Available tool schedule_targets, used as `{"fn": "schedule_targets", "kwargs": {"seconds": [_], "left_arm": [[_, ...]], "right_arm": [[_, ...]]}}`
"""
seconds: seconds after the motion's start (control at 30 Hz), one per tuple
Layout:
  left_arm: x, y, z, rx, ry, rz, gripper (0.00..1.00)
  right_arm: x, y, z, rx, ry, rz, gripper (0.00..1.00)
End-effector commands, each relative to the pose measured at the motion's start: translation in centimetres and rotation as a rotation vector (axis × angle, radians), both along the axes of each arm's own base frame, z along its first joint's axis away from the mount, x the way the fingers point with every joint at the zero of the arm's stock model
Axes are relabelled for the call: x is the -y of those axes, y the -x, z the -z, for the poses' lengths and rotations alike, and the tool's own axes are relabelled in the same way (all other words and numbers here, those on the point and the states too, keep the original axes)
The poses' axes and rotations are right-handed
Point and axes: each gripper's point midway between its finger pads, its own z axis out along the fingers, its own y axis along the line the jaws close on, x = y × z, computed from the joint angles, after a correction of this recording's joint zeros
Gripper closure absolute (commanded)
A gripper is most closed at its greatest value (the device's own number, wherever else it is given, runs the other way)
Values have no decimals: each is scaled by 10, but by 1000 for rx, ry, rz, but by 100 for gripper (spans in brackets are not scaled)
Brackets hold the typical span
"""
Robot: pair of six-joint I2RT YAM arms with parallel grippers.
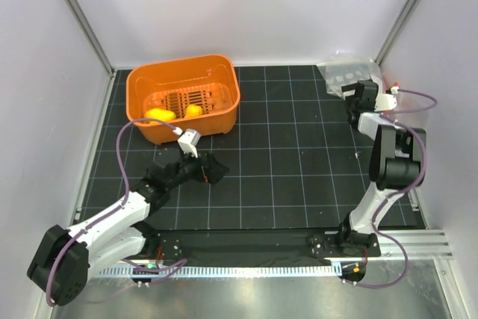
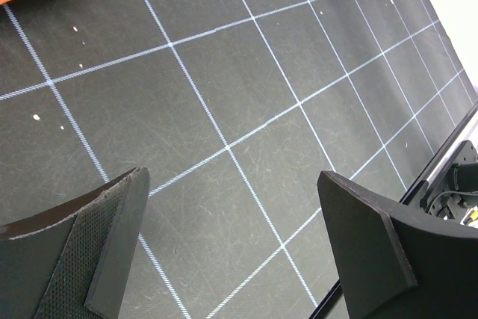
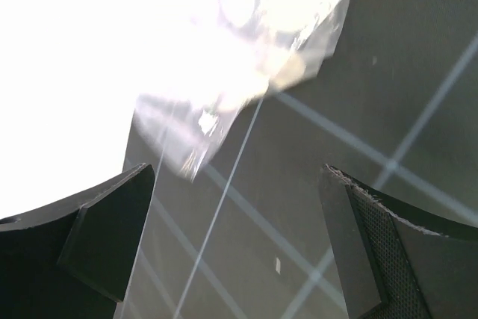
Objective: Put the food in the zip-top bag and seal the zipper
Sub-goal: Move the zipper food storage bag to the center of the board.
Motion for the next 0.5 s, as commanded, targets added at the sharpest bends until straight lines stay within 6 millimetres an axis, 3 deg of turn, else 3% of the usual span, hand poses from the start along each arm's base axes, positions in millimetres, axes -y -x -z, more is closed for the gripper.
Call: {"fn": "schedule_targets", "kwargs": {"seconds": [0.0, 0.13, 0.23, 0.27, 0.33, 0.47], "left_arm": [[4, -8, -15, 69, 7, -5, 0], [5, -7, -14, 66, -1, -4, 0], [6, -7, -16, 73, -2, -3, 0], [6, -7, -15, 72, -7, -7, 0], [7, -6, -15, 74, -8, -1, 0], [9, -5, -15, 77, -18, 8, 0]], "right_arm": [[21, -46, -19, 123, -11, 72, 1], [31, -75, 1, 107, 0, 104, 2], [39, -94, 7, 117, 27, 105, 11], [39, -103, -1, 132, 39, 96, 23], [38, -109, 9, 103, 50, 71, 39], [28, -106, 11, 91, 51, 23, 99]]}}
